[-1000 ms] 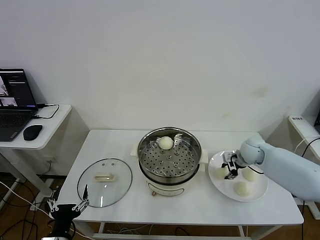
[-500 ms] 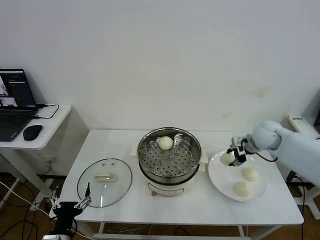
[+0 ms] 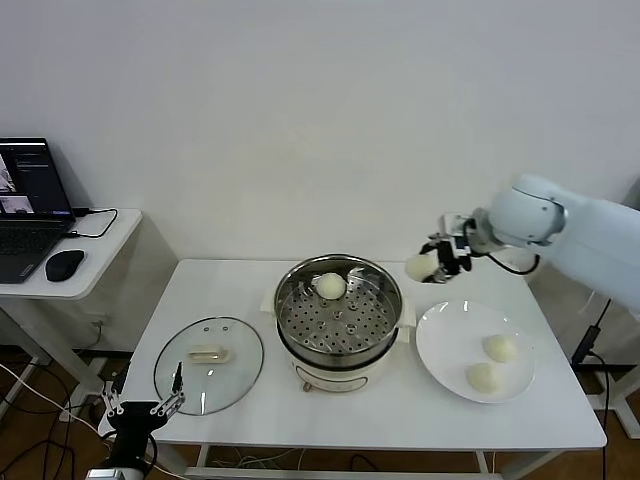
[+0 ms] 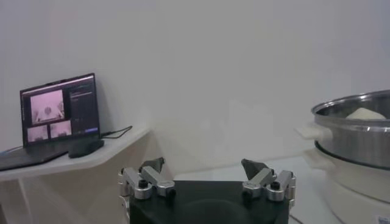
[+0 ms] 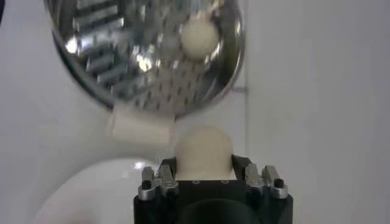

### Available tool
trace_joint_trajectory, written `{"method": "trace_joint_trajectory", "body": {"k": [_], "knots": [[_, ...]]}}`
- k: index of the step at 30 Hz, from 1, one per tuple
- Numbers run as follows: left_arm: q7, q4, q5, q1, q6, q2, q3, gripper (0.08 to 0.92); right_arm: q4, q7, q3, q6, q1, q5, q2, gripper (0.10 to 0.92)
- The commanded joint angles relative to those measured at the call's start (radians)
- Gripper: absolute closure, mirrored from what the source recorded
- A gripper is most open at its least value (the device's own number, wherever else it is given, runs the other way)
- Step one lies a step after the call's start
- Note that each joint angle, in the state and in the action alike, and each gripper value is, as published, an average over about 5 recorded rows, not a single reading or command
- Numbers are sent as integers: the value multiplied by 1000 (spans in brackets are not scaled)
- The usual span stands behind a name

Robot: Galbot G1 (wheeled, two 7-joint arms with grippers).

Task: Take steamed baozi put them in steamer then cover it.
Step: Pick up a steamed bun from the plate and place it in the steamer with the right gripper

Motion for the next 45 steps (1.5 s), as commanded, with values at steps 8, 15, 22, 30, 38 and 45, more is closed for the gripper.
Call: {"method": "trace_joint_trajectory", "body": {"k": [8, 15, 22, 30, 38, 45], "knots": [[1, 2, -14, -2, 0, 4, -30, 177, -158, 204, -24, -114, -120, 174, 431, 446], [1, 9, -18, -6, -2, 0, -33, 177, -203, 229, -51, -155, -148, 174, 500, 448], [1, 12, -20, -13, -2, 1, -32, 177, -207, 261, -50, -204, -184, 184, 511, 448], [1, 15, -21, -17, -2, 1, -31, 177, -211, 277, -48, -213, -200, 194, 508, 448], [1, 14, -21, -18, -3, -1, -31, 177, -217, 285, -36, -209, -219, 203, 509, 448], [1, 11, -20, -17, -3, -4, -30, 177, -212, 289, -27, -210, -222, 219, 510, 448]]}}
